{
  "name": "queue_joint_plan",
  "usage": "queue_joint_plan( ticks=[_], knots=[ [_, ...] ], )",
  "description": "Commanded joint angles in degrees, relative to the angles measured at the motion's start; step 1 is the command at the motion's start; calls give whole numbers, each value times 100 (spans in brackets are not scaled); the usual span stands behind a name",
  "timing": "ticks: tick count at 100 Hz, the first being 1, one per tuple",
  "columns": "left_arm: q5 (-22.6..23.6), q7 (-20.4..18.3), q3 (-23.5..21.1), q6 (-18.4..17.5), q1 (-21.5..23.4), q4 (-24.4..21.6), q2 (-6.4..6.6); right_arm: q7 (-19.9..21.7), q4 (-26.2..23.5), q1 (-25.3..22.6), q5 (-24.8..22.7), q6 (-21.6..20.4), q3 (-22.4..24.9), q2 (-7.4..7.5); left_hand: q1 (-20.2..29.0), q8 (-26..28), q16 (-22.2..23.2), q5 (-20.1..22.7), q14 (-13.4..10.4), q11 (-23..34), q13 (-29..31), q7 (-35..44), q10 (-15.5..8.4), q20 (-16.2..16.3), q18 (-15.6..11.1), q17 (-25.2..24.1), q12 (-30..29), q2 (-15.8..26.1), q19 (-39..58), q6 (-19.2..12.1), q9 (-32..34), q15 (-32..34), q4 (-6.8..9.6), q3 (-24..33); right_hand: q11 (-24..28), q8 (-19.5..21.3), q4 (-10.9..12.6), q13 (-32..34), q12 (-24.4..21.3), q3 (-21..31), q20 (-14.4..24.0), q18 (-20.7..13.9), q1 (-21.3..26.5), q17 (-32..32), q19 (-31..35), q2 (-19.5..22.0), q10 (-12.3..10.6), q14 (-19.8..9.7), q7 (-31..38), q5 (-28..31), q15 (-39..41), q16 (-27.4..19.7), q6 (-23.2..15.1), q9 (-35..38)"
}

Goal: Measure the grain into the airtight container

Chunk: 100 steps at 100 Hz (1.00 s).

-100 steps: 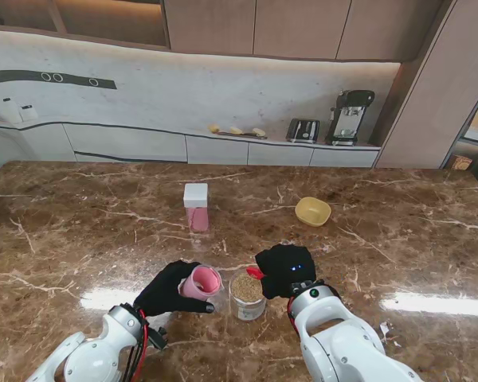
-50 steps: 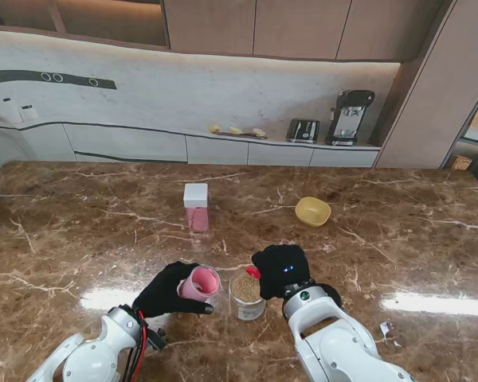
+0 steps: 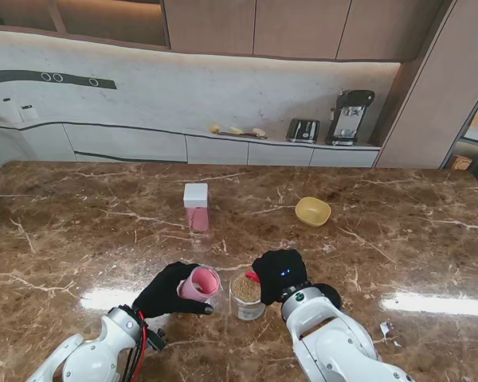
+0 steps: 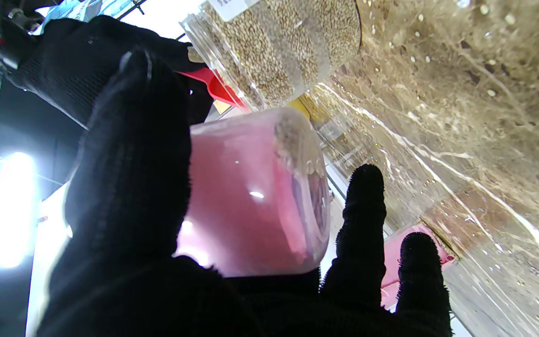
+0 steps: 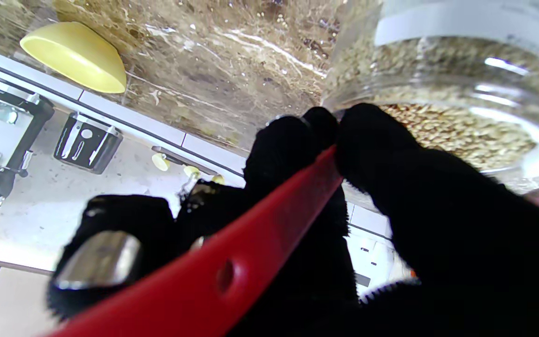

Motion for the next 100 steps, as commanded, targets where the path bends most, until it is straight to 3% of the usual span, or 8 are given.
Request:
queue_joint_plan(
  ticks=[1,60,100],
  knots=[
    [16,9,12,0,40,3,-3,137,12,-37,73,-6,-25,15,612,68,-52,1067,-156,113,-146,967,-173,72,-14,-7,-7,1189,-148,-1176,-114,-186,-45,896,260,-19,291,171,46,320,116,-142,343,218,706,-2,166,-625,211,175,375,182,-330,448],
    [30,69,-15,-12,90,2,-14,872,-262,146,699,-90,-78,21,608,66,-49,1062,-149,113,-145,968,-161,68,-16,-13,-10,1191,-149,-1180,-111,-183,-46,896,178,-70,315,169,65,176,99,-80,415,206,667,133,187,-599,119,74,369,165,-258,425],
    [34,82,-34,-32,103,9,-17,1273,-262,379,1640,637,-168,27,617,65,-52,1073,-145,109,-150,962,-153,64,-16,-13,-23,1181,-155,-1163,-116,-188,-45,901,178,-103,355,169,117,174,104,-73,407,219,705,113,198,-583,140,83,386,161,-218,441]
  ],
)
